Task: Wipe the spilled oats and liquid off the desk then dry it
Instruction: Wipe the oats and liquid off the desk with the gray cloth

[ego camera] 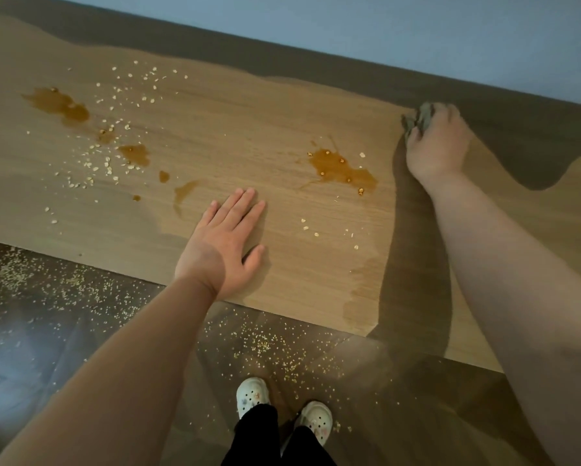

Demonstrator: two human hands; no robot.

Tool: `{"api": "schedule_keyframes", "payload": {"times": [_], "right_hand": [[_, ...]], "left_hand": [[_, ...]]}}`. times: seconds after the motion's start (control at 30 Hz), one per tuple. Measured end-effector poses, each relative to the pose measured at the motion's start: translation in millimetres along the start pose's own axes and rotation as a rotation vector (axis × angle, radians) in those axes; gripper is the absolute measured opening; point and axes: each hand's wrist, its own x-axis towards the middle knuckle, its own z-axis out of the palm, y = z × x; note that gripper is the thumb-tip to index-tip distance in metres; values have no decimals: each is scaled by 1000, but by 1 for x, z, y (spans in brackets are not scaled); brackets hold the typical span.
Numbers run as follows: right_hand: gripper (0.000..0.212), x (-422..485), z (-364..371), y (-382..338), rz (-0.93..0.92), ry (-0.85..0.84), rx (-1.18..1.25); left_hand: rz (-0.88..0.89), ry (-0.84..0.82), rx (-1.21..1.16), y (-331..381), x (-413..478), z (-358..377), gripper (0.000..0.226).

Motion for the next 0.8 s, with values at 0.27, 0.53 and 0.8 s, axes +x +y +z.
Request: {"api": "schedule_keyframes", "payload": {"times": [0.27,0.53,0.8], "right_hand": [[56,-79,-17,-3,-514,-365,55],[51,-26,3,-36,-265,-189,85],[55,-39,-22,5,-378,-345,35]], "left_hand": [[10,26,-22,1,-2,0,70],[11,18,-2,2,-1,-1,70],[10,27,-2,2,-1,-1,71]]}}
